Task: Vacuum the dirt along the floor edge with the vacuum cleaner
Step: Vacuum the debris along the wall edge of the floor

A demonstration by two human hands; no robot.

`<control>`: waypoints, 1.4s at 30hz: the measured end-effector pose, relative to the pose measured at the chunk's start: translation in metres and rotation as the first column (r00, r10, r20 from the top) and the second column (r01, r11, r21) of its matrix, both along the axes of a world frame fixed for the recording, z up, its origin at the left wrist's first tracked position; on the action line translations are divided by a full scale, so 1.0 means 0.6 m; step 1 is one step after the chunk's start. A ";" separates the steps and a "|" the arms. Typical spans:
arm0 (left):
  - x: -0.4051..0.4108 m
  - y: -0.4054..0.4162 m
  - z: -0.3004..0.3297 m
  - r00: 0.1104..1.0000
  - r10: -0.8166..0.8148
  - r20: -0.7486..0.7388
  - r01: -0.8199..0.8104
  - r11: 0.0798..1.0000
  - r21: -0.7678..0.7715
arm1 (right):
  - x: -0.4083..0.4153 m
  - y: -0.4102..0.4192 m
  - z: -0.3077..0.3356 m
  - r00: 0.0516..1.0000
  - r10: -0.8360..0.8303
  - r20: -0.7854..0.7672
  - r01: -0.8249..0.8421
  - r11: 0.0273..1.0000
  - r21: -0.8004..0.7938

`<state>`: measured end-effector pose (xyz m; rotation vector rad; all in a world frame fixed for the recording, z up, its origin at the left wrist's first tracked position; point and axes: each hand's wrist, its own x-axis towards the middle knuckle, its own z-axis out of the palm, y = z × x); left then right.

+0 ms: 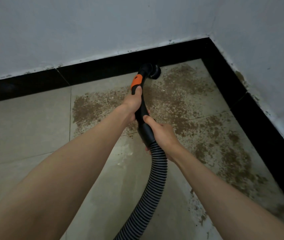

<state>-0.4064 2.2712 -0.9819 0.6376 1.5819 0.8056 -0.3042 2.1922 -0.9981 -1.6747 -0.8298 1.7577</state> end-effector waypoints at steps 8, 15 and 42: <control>-0.041 -0.025 0.004 0.995 0.093 0.031 -0.093 0.996 0.011 | -0.025 -0.015 0.017 0.995 0.094 0.035 -0.096 0.995 0.037; -0.147 -0.092 0.038 0.980 0.198 0.023 -0.199 0.977 0.081 | -0.109 -0.056 0.058 0.930 0.355 -0.098 -0.347 0.933 0.093; -0.342 -0.220 -0.004 0.879 0.469 0.083 -0.470 0.883 -0.008 | -0.296 -0.127 0.046 0.802 0.577 0.156 -0.596 0.792 0.136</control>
